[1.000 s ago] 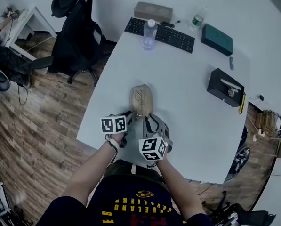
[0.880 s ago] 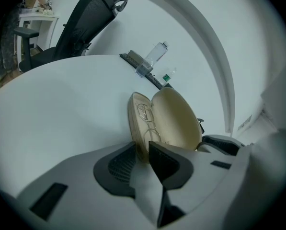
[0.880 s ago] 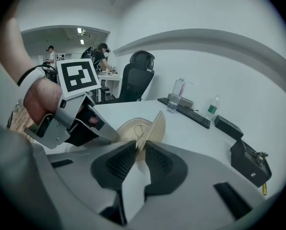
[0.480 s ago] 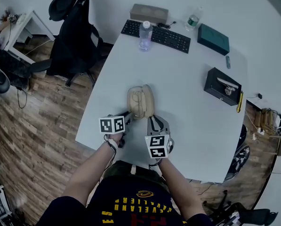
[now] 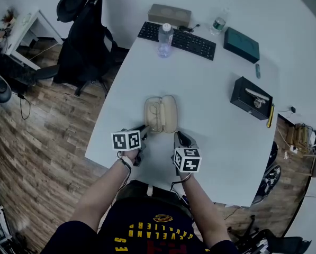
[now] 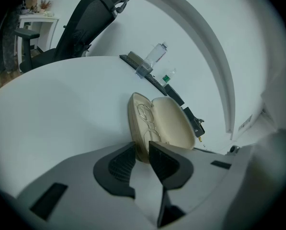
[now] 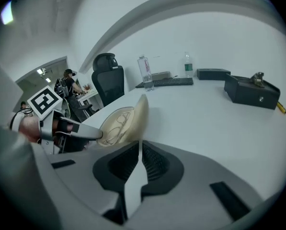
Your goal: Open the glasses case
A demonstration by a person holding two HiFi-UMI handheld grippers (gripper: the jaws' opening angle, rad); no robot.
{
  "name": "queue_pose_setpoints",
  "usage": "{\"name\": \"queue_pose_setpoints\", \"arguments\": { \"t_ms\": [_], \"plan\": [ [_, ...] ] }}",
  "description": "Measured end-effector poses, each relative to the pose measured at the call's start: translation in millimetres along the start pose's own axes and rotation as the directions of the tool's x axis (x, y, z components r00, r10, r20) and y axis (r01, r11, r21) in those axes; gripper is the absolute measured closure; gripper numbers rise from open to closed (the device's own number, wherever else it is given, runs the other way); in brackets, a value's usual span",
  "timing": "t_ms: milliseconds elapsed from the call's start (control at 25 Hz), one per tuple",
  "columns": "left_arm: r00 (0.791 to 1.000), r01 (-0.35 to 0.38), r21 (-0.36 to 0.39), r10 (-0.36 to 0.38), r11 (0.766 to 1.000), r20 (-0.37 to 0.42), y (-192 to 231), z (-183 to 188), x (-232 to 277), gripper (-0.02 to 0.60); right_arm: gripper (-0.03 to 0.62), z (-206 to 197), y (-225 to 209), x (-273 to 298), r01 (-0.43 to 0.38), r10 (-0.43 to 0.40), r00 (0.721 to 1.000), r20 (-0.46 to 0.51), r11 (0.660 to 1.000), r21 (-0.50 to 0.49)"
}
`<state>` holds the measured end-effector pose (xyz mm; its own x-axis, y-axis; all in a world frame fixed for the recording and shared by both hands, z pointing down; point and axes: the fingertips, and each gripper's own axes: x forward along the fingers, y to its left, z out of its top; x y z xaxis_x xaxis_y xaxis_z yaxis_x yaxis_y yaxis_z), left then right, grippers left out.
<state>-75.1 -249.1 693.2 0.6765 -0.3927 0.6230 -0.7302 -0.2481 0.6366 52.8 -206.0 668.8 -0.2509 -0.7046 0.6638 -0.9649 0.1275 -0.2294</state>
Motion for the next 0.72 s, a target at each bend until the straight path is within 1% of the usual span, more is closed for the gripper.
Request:
{"name": "queue_pose_setpoints", "arguments": {
  "t_ms": [120,200,280,440,520,560,600,640,720],
  "plan": [
    [1.000,-0.005,-0.002,0.005,1.000,0.000,1.0,-0.1,-0.4,0.485,0.559,-8.3,-6.6,1.2,0.007,-0.005,1.000,-0.028,0.999,0.041],
    [1.000,-0.008,0.004,0.008,1.000,-0.001,1.0,0.4,-0.5,0.485,0.559,-5.2,-4.2,0.0,-0.006,0.007,1.000,-0.022,0.999,0.049],
    [1.000,-0.011,0.007,0.011,1.000,-0.001,1.2,0.5,-0.2,0.485,0.559,1.0,3.8,-0.6,-0.026,0.026,1.000,-0.005,0.999,0.021],
    [1.000,-0.011,0.001,0.011,1.000,-0.001,0.4,-0.2,0.3,0.485,0.557,14.4,24.3,-4.6,-0.055,0.058,0.998,0.040,0.996,-0.071],
    [1.000,-0.011,0.000,0.011,1.000,-0.002,-0.1,-0.1,0.1,0.485,0.550,17.0,34.9,-7.2,-0.063,0.069,0.997,0.046,0.991,-0.122],
    [1.000,-0.012,0.000,0.012,1.000,-0.002,-0.1,0.1,0.1,0.485,0.494,16.1,40.1,-7.6,-0.068,0.074,0.997,0.038,0.987,-0.148],
    [1.000,-0.013,0.000,0.013,1.000,-0.002,-0.2,0.3,0.2,0.485,0.421,14.1,45.3,-7.5,-0.075,0.081,0.996,0.027,0.982,-0.172],
    [1.000,-0.014,0.000,0.014,1.000,-0.002,-0.2,0.6,0.4,0.485,0.397,12.2,50.2,-6.9,-0.083,0.088,0.996,0.017,0.977,-0.196],
    [1.000,-0.015,-0.003,0.015,1.000,-0.001,-0.2,0.9,0.5,0.485,0.370,11.3,58.6,-5.5,-0.091,0.097,0.995,0.013,0.966,-0.240]
  ]
}}
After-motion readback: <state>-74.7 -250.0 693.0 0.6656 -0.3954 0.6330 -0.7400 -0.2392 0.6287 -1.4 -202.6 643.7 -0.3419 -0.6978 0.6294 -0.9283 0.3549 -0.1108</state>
